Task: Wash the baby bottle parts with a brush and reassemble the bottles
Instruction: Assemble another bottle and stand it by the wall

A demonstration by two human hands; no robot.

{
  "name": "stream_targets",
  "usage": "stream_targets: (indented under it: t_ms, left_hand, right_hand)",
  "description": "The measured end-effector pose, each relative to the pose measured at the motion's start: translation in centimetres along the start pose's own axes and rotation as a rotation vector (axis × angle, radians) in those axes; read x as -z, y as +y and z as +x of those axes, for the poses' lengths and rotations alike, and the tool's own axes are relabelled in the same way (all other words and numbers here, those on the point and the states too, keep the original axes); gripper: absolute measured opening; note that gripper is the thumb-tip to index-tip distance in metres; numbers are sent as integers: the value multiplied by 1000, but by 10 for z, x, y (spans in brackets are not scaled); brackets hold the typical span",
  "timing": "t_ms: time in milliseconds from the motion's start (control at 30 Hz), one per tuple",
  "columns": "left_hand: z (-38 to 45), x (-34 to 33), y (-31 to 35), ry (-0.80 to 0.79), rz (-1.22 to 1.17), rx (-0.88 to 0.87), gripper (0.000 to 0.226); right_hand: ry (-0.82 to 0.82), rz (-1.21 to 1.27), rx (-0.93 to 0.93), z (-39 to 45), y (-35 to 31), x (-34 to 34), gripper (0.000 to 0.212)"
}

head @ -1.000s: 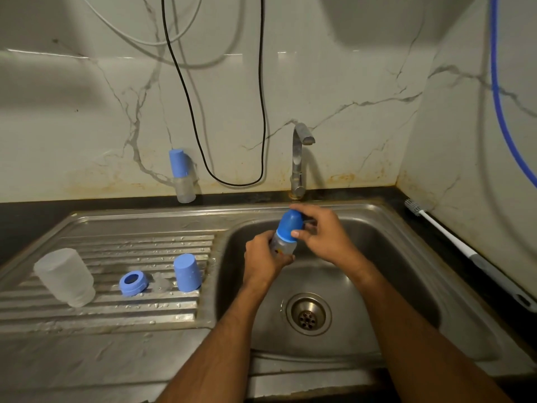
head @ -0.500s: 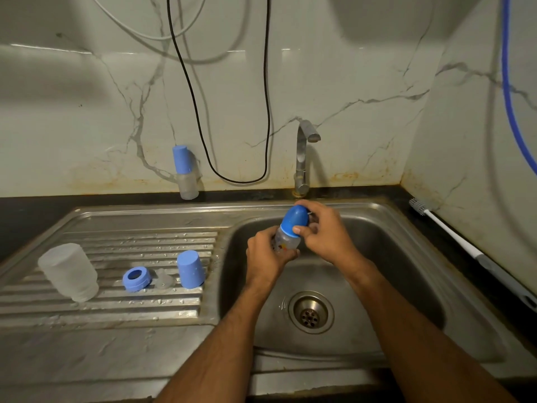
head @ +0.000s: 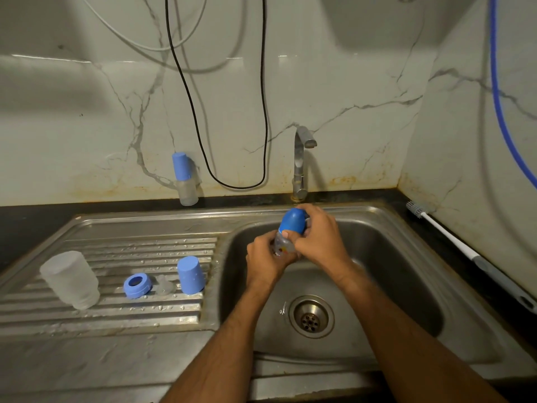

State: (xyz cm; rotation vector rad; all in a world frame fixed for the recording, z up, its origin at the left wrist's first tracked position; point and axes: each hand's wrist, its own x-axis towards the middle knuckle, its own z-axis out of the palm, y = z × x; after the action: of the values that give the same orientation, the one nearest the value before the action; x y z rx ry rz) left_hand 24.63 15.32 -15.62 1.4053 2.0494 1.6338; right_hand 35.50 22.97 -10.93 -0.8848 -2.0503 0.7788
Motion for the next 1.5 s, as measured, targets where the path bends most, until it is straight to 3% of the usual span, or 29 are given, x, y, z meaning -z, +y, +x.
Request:
stream_targets:
  t_ms: [133, 233, 500, 700, 833, 1000, 1100, 1500]
  left_hand:
    - [5, -2, 4, -111, -131, 66, 43]
    - [5, -5, 4, -185, -169, 61, 43]
    - [1, -4, 4, -33, -42, -29, 49]
    - [-2, -1, 5, 44, 42, -52, 40]
    - [0, 0, 5, 16, 41, 9, 45]
    - [6, 2, 8, 53, -75, 61, 38]
    - [6, 1, 4, 39, -45, 80, 41]
    - [25, 45, 48, -1, 42, 111, 54]
  right_hand:
    - [-118, 323, -44, 12, 7, 23, 68]
    - [-206, 355, -3, 14, 14, 28, 57]
    - [3, 367, -59, 6, 4, 0, 46]
    - [153, 258, -90, -1, 3, -14, 48]
    - [79, 273, -76, -1, 5, -11, 47]
    - [-155, 404, -136, 2, 15, -1, 59]
    - [-252, 354, -130, -3, 19, -1, 50]
    - [-129, 381, -76, 23, -12, -8, 43]
